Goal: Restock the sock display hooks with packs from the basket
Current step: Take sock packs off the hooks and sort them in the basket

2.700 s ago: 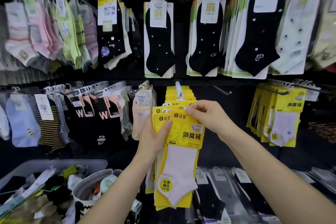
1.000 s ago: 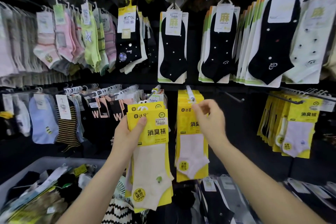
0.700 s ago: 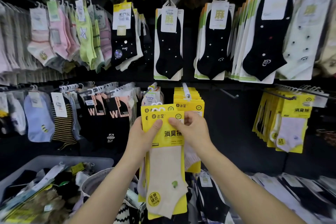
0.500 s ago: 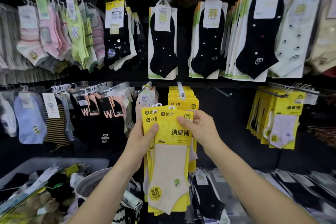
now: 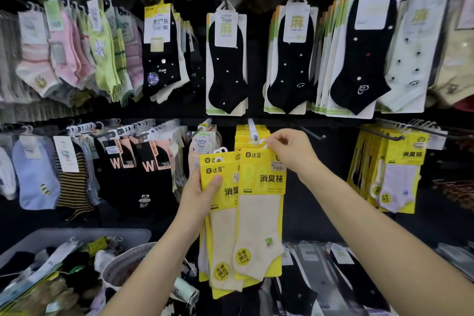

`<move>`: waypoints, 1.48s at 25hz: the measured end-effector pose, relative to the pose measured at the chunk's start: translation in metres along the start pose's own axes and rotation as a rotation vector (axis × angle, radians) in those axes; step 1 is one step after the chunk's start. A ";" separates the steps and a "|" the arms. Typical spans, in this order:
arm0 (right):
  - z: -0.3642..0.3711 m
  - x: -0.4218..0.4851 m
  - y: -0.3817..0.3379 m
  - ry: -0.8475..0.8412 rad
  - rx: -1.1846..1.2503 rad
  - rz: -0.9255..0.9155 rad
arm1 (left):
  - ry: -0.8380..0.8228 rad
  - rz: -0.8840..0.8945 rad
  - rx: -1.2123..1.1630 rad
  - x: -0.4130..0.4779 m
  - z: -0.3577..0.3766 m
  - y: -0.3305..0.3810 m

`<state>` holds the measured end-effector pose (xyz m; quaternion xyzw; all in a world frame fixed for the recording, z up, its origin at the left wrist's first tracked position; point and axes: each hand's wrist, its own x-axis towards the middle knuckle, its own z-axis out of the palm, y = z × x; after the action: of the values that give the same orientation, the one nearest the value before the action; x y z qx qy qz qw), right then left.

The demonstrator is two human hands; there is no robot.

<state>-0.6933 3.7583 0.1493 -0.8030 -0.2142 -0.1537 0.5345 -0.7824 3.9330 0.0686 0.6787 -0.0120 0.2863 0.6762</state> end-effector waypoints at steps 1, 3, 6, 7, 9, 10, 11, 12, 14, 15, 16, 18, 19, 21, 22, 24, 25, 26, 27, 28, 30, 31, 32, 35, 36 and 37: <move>0.003 0.006 0.000 0.010 -0.011 0.006 | 0.034 -0.011 0.002 0.001 -0.007 -0.001; 0.008 0.016 0.001 0.038 -0.027 0.021 | 0.081 -0.027 0.021 0.003 -0.023 -0.004; 0.013 0.026 0.004 0.057 -0.039 0.027 | 0.118 -0.042 0.037 0.003 -0.044 -0.007; 0.016 0.026 0.005 0.051 -0.067 0.014 | 0.130 -0.046 0.039 0.003 -0.048 -0.008; 0.022 0.026 0.006 0.043 -0.138 -0.010 | 0.151 -0.048 0.048 0.003 -0.053 -0.007; 0.023 0.025 0.006 0.043 -0.150 -0.007 | 0.156 -0.046 0.053 0.002 -0.053 -0.006; 0.023 0.025 0.005 0.044 -0.147 0.003 | 0.157 -0.041 0.054 0.001 -0.052 -0.004; 0.021 0.024 0.004 0.051 -0.160 0.005 | 0.155 -0.030 0.054 0.000 -0.051 -0.002; 0.017 0.017 0.004 0.145 -0.235 -0.058 | 0.142 -0.001 0.066 -0.002 -0.045 0.003; 0.017 0.010 0.004 0.205 -0.221 -0.114 | 0.134 0.012 0.078 -0.003 -0.042 0.005; 0.018 0.000 0.004 0.230 -0.160 -0.167 | 0.128 0.025 0.090 -0.003 -0.037 0.008; 0.026 -0.022 0.001 0.113 -0.021 -0.188 | 0.108 0.054 0.096 -0.003 -0.025 0.011; 0.030 -0.030 0.000 0.021 0.007 -0.168 | 0.092 0.071 0.088 -0.003 -0.018 0.013; 0.031 -0.035 0.001 -0.063 0.020 -0.122 | 0.067 0.084 0.064 -0.005 -0.003 0.015; 0.027 -0.034 0.002 -0.059 0.021 -0.103 | 0.061 0.075 0.040 -0.006 0.003 0.016; 0.015 -0.033 0.005 -0.043 0.010 -0.070 | 0.022 0.050 -0.020 -0.008 0.012 0.015; 0.009 -0.033 0.008 -0.039 -0.001 -0.055 | -0.004 0.048 -0.025 -0.008 0.016 0.014; 0.004 -0.034 0.010 -0.037 -0.014 -0.047 | -0.021 0.043 -0.015 -0.008 0.019 0.013; 0.001 -0.036 0.011 -0.031 -0.030 -0.051 | -0.021 0.033 -0.008 -0.008 0.022 0.011; -0.001 -0.037 0.012 -0.013 -0.053 -0.070 | -0.009 0.018 -0.008 -0.007 0.024 0.010; -0.003 -0.036 0.008 0.043 -0.129 -0.138 | 0.001 0.013 0.004 -0.007 0.031 0.007; -0.004 -0.035 0.006 0.048 -0.172 -0.166 | -0.002 0.017 0.024 -0.006 0.035 0.006; -0.005 -0.034 0.004 0.032 -0.217 -0.181 | -0.008 0.018 0.047 -0.006 0.039 0.005; -0.007 -0.028 0.005 -0.027 -0.291 -0.167 | -0.009 0.007 0.060 -0.006 0.046 0.003; -0.009 -0.025 0.005 -0.016 -0.282 -0.152 | 0.001 0.007 0.050 -0.006 0.045 0.002; -0.011 -0.020 0.005 0.003 -0.258 -0.133 | 0.013 0.013 0.032 -0.007 0.043 0.001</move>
<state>-0.7079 3.7427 0.1398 -0.8488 -0.2446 -0.2164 0.4158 -0.7719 3.8903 0.0700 0.6874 -0.0073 0.2954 0.6634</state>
